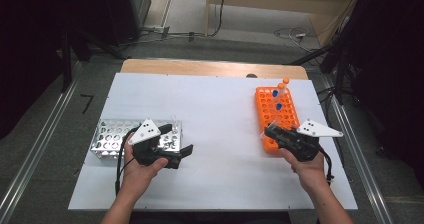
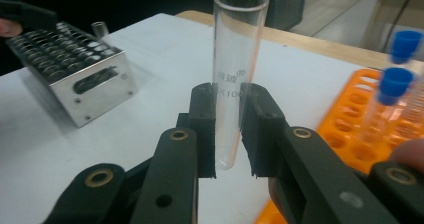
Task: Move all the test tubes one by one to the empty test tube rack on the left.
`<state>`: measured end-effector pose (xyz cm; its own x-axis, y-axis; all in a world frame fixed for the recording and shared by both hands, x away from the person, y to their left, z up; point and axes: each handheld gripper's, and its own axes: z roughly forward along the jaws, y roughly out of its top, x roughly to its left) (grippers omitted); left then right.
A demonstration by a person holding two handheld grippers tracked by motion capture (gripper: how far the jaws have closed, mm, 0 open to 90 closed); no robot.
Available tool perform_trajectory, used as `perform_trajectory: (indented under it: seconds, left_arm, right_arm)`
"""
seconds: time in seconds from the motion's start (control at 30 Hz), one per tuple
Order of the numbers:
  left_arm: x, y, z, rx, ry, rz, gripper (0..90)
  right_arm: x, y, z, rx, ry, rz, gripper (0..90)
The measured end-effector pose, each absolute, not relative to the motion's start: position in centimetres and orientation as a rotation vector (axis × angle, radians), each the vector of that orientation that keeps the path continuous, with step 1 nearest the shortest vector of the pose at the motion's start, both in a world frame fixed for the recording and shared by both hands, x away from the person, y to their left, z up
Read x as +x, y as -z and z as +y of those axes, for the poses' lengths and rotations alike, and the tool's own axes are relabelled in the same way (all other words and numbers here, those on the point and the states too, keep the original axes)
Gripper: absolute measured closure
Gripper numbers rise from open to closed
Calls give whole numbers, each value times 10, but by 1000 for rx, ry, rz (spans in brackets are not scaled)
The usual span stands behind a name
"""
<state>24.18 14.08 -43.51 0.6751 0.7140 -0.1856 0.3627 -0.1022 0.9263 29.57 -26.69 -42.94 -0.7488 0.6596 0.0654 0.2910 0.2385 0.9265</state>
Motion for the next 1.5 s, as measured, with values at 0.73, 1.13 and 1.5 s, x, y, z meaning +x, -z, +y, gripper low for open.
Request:
perform_trajectory:
  seconds: [0.73, 1.13, 1.5]
  left_arm:
    - [237, 430, 118, 1735, -318, 822, 29]
    - [230, 427, 92, 1772, -344, 800, 248]
    - [227, 430, 75, 1797, -288, 726, 550]
  right_arm:
    - [267, 440, -195, 669, -1547, 2359, 740]
    - [260, 450, -169, 607, -1521, 2437, 740]
    - [254, 455, -152, 574, -1501, 2483, 740]
